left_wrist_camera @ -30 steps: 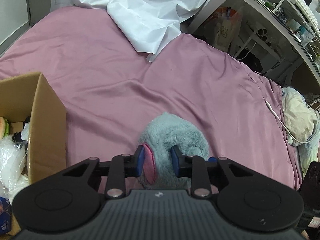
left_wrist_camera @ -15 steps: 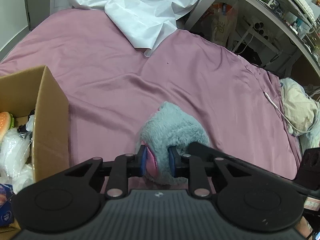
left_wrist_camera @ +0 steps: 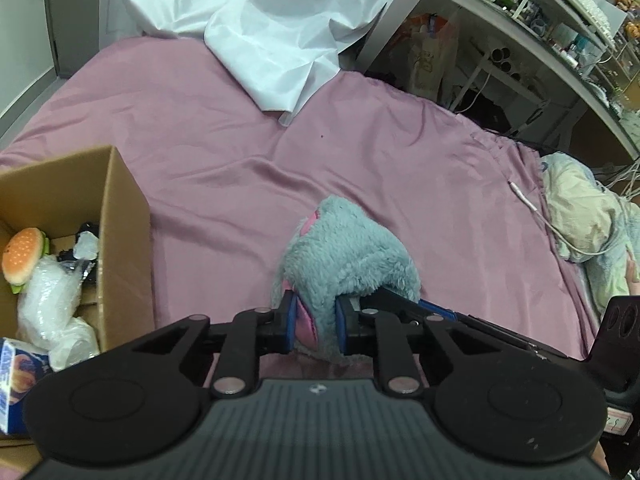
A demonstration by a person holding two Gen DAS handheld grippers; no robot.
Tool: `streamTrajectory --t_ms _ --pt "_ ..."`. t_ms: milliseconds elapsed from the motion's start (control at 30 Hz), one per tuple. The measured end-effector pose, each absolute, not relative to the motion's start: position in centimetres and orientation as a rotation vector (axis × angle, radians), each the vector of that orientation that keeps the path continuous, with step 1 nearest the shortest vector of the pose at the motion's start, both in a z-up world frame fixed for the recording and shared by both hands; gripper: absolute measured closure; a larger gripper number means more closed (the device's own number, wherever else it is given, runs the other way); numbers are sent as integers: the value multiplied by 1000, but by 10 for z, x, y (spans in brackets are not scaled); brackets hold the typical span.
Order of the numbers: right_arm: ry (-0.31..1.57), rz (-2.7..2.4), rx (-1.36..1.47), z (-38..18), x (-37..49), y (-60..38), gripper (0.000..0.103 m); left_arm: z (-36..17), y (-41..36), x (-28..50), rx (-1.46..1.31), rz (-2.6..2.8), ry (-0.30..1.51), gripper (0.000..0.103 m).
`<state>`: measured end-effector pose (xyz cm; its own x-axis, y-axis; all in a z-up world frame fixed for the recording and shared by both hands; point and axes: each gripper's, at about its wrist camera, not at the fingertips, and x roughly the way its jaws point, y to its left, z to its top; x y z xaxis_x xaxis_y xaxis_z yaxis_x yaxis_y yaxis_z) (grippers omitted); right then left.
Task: Organize soft objects
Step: 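Lift and carry the grey plush with both tools over the box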
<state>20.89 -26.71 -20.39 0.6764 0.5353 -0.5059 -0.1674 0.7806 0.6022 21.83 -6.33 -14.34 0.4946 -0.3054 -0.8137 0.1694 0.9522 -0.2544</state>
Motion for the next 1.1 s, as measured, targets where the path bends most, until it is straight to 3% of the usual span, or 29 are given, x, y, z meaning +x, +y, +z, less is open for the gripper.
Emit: streamTrajectory --t_ms 500,1100 --pt "571 425 466 -145 170 -238 75 -85 -38 173 -147 -338 891 85" --pt "519 450 466 -123 133 -186 75 -54 16 126 -157 -324 821 85"
